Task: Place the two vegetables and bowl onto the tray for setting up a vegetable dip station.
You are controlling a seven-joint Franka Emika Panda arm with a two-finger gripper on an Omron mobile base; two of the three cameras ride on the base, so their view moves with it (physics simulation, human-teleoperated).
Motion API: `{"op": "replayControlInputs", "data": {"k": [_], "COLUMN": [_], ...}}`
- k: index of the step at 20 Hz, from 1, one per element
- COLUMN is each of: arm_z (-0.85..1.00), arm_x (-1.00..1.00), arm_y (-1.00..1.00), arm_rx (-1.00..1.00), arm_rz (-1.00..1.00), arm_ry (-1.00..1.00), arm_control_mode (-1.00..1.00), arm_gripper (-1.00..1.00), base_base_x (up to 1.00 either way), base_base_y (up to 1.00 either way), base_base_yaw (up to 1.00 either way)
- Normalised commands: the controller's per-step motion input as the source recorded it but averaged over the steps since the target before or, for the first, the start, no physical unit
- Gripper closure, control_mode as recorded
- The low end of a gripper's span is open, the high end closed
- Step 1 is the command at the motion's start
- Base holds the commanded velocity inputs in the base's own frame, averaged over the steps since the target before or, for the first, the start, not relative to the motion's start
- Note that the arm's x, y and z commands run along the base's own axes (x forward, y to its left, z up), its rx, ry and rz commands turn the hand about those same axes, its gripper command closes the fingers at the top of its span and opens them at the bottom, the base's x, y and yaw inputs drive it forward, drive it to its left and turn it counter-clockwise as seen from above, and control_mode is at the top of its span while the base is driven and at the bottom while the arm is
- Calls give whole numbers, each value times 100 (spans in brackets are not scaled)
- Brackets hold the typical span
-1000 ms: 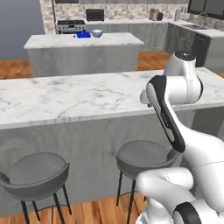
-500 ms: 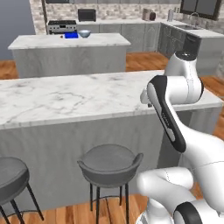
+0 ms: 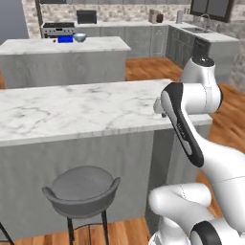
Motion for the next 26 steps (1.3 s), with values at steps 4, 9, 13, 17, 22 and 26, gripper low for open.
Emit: {"op": "replayControlInputs", "data": {"k": [4, 9, 13, 17, 22, 26], "arm_z": [0, 0, 0, 0, 0, 0], "arm_x": [0, 0, 0, 0, 0, 0], "arm_y": [0, 0, 0, 0, 0, 0], "arm_rx": [0, 0, 0, 0, 0, 0], "arm_rz": [0, 0, 0, 0, 0, 0], "arm_ry": [0, 0, 0, 0, 0, 0], "arm_control_mode": [100, 100, 100, 100, 100, 100], "arm_gripper": [-100, -100, -100, -100, -100, -100], "base_base_x": [43, 32, 19, 13, 32, 57], "base_base_y": [-67, -70, -73, -74, -67, -60], "base_base_yaw": [0, 0, 0, -1, 0, 0]}}
